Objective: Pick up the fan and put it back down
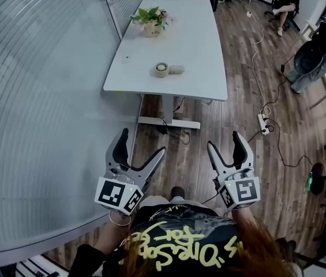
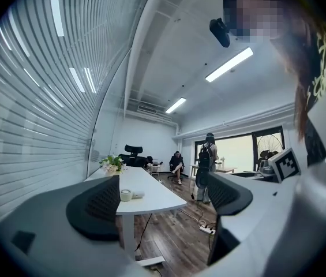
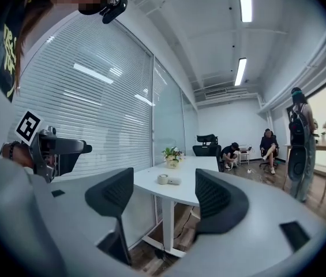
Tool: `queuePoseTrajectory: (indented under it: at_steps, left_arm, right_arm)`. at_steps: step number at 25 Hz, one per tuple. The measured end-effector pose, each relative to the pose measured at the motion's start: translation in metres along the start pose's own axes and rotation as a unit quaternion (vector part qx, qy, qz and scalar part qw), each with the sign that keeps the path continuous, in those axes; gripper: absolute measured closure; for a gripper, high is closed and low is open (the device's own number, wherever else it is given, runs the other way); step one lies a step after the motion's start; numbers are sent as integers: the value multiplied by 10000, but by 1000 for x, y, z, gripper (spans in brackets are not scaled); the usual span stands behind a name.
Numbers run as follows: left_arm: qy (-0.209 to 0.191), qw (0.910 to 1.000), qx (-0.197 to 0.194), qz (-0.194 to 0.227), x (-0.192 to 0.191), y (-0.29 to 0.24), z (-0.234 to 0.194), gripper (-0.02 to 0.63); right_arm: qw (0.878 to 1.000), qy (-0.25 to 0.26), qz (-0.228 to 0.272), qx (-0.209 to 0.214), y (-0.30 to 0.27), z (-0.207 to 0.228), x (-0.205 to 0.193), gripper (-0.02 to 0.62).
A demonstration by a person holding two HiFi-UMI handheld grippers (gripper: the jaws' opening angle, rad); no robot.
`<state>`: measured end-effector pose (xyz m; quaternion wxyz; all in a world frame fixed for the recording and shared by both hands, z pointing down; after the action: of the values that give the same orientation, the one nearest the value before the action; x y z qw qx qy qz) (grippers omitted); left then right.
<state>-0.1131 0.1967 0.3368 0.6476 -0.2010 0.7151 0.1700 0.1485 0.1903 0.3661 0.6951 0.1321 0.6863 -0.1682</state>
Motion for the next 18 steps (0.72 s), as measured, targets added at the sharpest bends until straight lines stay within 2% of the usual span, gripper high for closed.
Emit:
queuePoseTrajectory:
  at_steps: [2, 11, 18]
  left_arm:
    - [-12, 10000, 33, -59, -2, 1, -3, 146]
    - [71, 9999, -140, -73, 1, -12, -4, 146]
    - [102, 9999, -70, -42, -2, -20, -10, 146]
  right_arm:
    - [9999, -120, 2, 64, -5, -3, -1, 279]
    - [10000, -37, 17, 6, -6, -1, 0, 279]
    - [10000, -79, -3, -39, -9, 6, -4, 280]
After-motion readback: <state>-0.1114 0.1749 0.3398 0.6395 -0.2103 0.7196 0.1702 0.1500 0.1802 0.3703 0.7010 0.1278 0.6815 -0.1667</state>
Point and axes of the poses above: the fingertips, and each gripper's own axes: y backward along the fingers, z to its right, x out of its top, the point moved 6 cm from there along y, backward along the fingers, and after that the axes turned 1 degree about -x, right-handed, at the moved point
